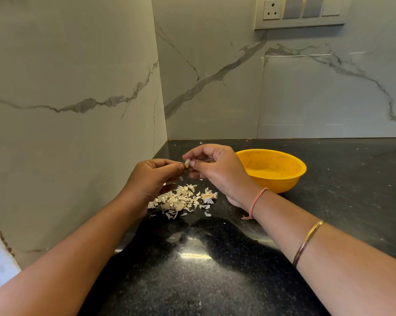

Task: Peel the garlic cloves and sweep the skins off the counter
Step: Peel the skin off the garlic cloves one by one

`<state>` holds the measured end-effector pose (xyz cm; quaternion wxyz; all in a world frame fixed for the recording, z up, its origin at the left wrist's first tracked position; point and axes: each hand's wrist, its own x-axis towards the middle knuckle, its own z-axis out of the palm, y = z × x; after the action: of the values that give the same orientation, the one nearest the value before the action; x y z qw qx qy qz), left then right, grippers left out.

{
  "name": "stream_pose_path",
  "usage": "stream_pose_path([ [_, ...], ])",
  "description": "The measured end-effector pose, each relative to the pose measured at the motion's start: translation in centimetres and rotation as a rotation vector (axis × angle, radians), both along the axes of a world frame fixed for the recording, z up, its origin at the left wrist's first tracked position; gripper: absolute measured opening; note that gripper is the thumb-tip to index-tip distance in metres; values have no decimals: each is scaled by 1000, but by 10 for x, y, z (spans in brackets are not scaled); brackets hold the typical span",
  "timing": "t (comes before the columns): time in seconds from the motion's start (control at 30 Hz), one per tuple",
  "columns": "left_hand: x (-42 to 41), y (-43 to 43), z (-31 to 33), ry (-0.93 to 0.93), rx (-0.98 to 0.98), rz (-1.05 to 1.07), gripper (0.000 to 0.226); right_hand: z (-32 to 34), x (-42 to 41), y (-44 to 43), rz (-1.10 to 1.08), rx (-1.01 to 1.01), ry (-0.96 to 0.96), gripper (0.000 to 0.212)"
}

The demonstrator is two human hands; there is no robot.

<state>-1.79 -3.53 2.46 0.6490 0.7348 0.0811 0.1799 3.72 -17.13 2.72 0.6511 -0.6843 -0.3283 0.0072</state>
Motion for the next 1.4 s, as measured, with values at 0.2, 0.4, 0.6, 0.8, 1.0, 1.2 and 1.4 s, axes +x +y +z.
stream_pose_path([
  [0.2,0,0,0,39,-71,-12,8,0,1,1,-34,-55,-60,22],
  [0.4,0,-1,0,29,-88,-4,8,0,0,2,-33,-61,-90,23],
  [0.6,-1,-3,2,57,-194,-63,7,1,2,1,-56,-59,-113,20],
  [0.8,1,0,1,66,-188,-70,4,0,1,1,-52,-64,-112,23],
  [1.0,1,1,0,51,-162,-48,5,0,1,2,-43,-72,-102,23],
  [1.2,3,2,-3,29,-88,-13,7,0,0,2,-9,-55,-74,21],
  [1.4,3,0,-3,2,-30,7,10,-1,-1,3,-4,-26,-12,19],
])
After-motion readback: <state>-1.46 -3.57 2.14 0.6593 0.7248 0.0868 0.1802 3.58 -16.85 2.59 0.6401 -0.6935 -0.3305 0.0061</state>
